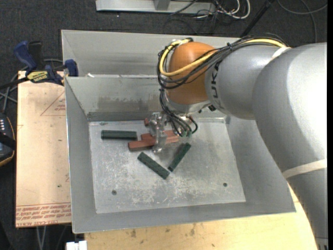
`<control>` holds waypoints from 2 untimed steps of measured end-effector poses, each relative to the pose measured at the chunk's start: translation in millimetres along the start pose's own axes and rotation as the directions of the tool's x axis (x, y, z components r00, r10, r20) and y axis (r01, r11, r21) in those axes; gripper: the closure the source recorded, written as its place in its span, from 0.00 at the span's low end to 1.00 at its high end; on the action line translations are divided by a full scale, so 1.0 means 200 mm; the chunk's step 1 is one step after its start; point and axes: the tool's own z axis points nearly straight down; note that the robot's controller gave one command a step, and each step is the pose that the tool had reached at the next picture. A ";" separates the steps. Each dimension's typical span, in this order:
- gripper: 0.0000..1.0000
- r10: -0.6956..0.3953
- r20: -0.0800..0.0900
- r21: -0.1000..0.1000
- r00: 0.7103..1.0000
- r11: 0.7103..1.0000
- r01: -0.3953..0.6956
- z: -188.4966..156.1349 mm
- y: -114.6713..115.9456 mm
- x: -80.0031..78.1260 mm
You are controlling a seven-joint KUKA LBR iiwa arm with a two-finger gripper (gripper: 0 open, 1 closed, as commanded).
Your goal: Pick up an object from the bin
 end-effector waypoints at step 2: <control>1.00 0.000 -0.004 0.000 1.000 1.000 0.000 -0.02 0.00 0.01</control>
Offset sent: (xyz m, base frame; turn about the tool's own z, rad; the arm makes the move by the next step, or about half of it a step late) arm 0.0000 0.0001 0.0508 0.0000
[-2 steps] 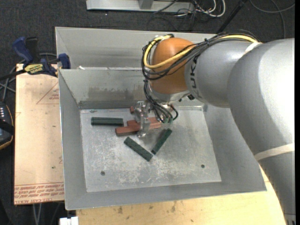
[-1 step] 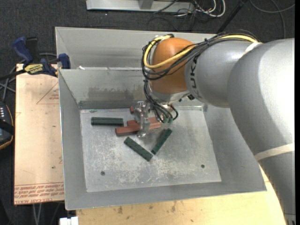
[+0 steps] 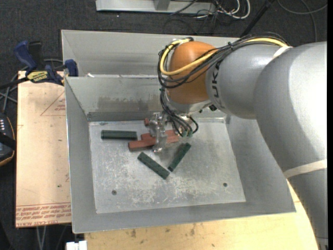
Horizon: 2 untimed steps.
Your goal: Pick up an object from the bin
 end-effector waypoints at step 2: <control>1.00 -0.001 -0.008 0.002 1.000 1.000 0.001 -0.20 0.00 0.01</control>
Offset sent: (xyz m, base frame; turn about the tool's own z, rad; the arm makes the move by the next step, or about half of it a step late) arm 0.0000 0.0000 0.0093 0.0000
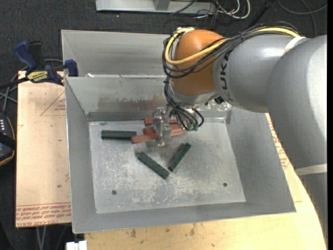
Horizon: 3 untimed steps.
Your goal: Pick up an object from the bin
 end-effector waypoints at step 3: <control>1.00 0.000 0.007 0.000 1.000 1.000 0.000 -0.14 0.00 -0.01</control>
Offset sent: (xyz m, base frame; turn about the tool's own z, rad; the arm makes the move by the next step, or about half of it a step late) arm 0.0001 -0.0001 0.0338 0.0000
